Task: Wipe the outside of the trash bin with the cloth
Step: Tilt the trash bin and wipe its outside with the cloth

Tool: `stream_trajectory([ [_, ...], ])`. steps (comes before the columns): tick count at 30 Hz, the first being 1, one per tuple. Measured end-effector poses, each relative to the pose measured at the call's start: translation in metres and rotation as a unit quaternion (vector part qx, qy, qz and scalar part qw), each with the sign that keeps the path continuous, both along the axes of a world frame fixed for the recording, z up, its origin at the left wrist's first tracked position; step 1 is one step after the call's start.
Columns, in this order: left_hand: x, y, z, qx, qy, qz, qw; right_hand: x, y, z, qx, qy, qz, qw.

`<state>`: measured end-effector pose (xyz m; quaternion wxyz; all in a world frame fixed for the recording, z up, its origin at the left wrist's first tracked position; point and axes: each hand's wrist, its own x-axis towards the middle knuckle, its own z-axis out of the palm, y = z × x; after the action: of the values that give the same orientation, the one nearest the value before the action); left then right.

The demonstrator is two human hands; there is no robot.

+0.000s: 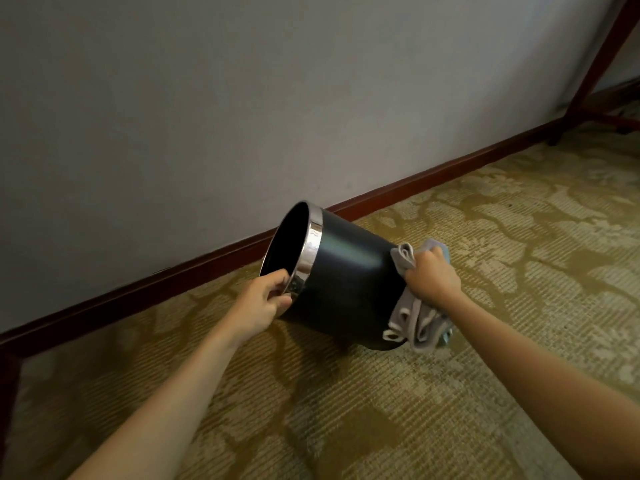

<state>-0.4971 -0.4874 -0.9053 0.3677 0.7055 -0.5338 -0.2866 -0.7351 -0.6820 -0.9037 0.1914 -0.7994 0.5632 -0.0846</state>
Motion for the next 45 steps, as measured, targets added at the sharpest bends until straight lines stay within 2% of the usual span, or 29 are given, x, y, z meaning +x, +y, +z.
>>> stream_trajectory([
  [5,-0.004,0.002,0.001,-0.01,-0.028,-0.015,0.999,0.058,0.011,0.058,-0.047,-0.068,0.139,0.987],
  [7,-0.004,0.004,0.0,-0.013,-0.037,-0.025,0.999,0.075,0.013,0.075,-0.062,-0.084,0.159,0.982],
  [10,0.0,0.003,-0.002,-0.004,-0.03,-0.028,0.999,0.078,-0.004,0.071,-0.056,-0.069,0.113,0.99],
  [15,0.004,-0.002,-0.001,0.008,0.001,-0.031,0.999,0.021,-0.039,0.014,-0.022,0.03,0.004,0.999],
  [18,-0.001,-0.007,0.0,-0.008,-0.005,-0.006,1.0,-0.014,-0.048,-0.015,0.016,0.038,-0.016,0.999],
  [21,-0.01,-0.015,0.001,-0.017,-0.045,-0.004,0.999,-0.037,-0.045,-0.028,0.047,0.034,-0.021,0.998],
  [31,-0.022,-0.028,0.031,-0.014,-0.142,-0.074,0.987,-0.07,0.006,-0.073,0.091,-0.145,-0.115,0.979],
  [38,-0.006,-0.023,0.068,0.022,-0.321,-0.08,0.943,-0.001,0.053,-0.108,0.16,-0.219,-0.073,0.96],
  [45,0.033,0.031,0.064,0.059,-0.365,-0.061,0.927,0.06,0.08,-0.125,0.214,-0.278,-0.025,0.936],
])
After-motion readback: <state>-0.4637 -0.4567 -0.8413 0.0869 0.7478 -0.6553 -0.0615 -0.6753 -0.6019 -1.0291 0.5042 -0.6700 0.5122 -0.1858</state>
